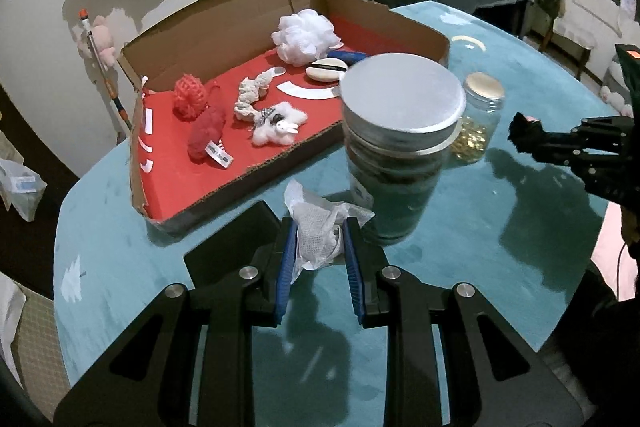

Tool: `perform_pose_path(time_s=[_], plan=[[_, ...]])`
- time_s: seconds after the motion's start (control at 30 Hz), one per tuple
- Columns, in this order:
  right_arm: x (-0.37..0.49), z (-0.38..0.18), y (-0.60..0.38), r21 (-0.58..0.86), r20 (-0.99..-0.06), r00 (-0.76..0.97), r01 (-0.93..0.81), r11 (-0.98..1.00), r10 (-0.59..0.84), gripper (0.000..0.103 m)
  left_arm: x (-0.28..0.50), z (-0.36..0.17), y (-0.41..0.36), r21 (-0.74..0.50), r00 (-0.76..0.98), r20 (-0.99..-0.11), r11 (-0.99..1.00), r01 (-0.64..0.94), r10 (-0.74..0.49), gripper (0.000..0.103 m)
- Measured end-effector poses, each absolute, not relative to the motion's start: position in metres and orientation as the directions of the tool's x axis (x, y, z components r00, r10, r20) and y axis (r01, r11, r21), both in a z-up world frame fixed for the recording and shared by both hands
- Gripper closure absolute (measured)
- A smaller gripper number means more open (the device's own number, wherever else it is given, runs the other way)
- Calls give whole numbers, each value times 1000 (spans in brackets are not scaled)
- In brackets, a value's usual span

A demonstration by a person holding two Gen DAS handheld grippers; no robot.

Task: Organize soft objects
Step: 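Carry the white tissue and black scrunchie over the cardboard box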

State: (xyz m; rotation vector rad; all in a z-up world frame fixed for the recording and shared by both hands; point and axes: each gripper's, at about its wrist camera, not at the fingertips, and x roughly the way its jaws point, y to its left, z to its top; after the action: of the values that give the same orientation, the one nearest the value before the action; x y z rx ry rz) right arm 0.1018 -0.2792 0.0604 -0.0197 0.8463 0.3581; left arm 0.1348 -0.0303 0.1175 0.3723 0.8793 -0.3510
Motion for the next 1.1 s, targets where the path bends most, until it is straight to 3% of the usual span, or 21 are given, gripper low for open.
perform_pose_path(time_s=[0.53, 1.1], plan=[[161, 69, -299, 118, -746, 602, -303, 946, 285, 87, 201, 118, -23, 106, 526, -830, 874, 475, -185, 80], [234, 104, -260, 158, -744, 518, -478, 864, 422, 87, 274, 117, -33, -2, 438, -850, 833, 553, -293, 80]])
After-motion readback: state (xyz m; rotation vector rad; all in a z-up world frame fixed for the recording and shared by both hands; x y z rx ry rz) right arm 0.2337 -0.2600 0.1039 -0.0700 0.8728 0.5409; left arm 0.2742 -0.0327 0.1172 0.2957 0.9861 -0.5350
